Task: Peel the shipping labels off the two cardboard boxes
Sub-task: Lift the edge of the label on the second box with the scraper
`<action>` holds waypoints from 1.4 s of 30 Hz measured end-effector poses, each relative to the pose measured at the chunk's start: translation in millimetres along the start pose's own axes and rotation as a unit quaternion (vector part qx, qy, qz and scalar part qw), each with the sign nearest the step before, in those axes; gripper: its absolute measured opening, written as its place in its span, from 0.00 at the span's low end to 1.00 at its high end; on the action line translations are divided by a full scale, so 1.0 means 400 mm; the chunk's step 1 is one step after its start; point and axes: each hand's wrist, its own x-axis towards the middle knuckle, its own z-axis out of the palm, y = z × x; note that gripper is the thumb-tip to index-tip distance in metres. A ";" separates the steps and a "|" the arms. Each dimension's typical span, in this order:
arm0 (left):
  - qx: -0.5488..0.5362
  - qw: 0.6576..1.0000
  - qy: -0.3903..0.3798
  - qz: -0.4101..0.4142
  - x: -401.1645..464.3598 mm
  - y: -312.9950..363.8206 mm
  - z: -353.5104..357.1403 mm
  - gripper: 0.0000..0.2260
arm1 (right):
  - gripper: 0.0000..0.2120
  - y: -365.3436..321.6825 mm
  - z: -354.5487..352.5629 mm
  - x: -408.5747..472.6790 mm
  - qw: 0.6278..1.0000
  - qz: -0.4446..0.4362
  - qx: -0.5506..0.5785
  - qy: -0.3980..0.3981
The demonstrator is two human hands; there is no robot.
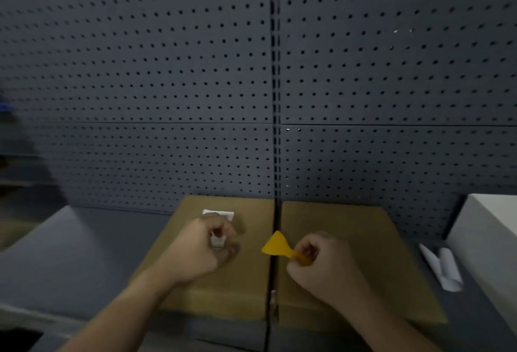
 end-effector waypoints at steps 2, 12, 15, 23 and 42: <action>0.006 1.000 -0.023 0.003 -0.014 -0.049 -0.026 0.07 | 0.05 -0.036 0.048 0.008 1.000 0.002 0.002 -0.003; 0.015 0.993 -0.053 0.100 -0.004 -0.121 -0.022 0.04 | 0.07 -0.126 0.168 0.033 0.998 0.024 -0.032 0.055; 0.036 0.991 -0.047 0.119 0.001 -0.120 -0.022 0.03 | 0.06 -0.125 0.172 0.030 0.997 0.030 -0.041 0.063; 0.051 0.988 -0.033 0.145 0.000 -0.123 -0.021 0.05 | 0.06 -0.119 0.179 0.030 0.997 0.019 -0.048 0.055; 0.070 0.986 -0.008 0.151 -0.015 -0.116 -0.002 0.05 | 0.06 -0.107 0.180 0.040 0.997 0.013 -0.065 0.042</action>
